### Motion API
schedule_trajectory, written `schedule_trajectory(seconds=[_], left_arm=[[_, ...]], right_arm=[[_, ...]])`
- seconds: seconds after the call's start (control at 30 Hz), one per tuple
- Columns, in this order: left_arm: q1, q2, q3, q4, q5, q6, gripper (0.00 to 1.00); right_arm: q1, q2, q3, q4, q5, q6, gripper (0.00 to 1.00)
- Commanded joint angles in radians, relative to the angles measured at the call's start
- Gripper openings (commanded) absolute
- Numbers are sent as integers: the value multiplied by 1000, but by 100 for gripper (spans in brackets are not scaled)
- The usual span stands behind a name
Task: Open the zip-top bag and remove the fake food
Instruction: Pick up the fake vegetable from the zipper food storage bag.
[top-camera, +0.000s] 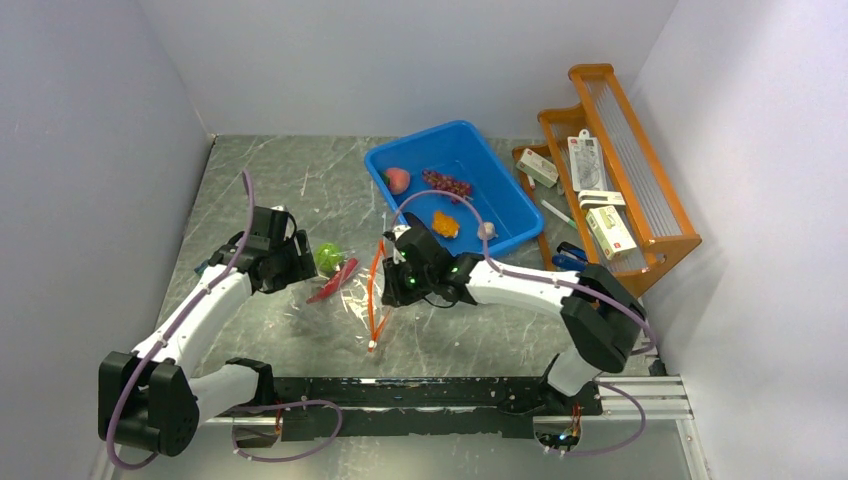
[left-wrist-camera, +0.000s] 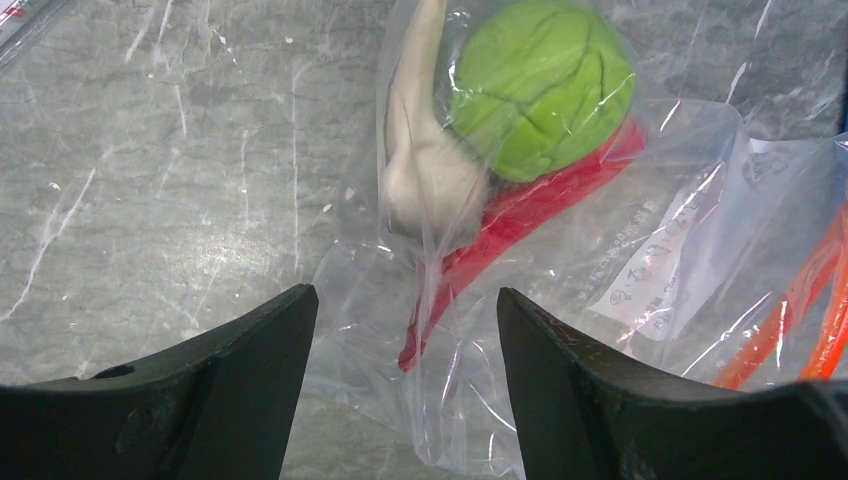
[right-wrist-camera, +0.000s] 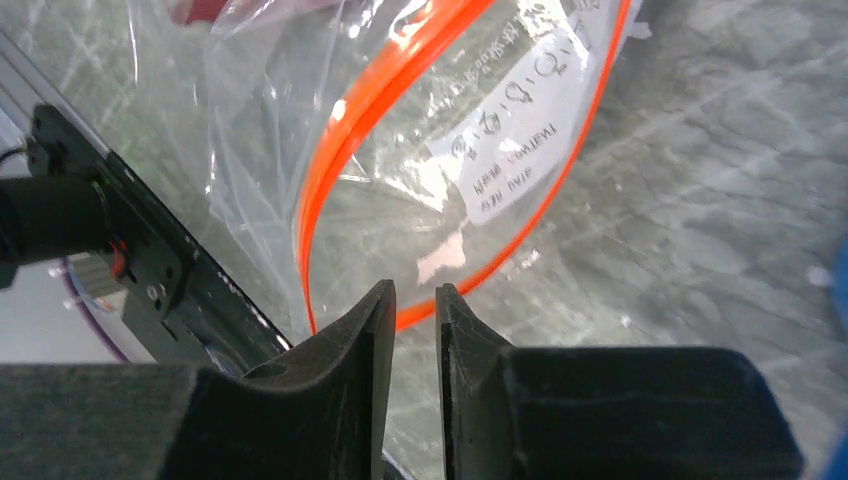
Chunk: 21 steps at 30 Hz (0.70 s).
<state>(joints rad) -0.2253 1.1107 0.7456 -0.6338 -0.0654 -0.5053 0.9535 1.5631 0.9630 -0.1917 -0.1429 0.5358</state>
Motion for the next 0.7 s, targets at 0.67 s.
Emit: schedule_trajectory(seconds=[0.67], left_arm=[[-14,132,36,2,84,17,50]], right_arm=[[39,277,56,404,113,497,43]])
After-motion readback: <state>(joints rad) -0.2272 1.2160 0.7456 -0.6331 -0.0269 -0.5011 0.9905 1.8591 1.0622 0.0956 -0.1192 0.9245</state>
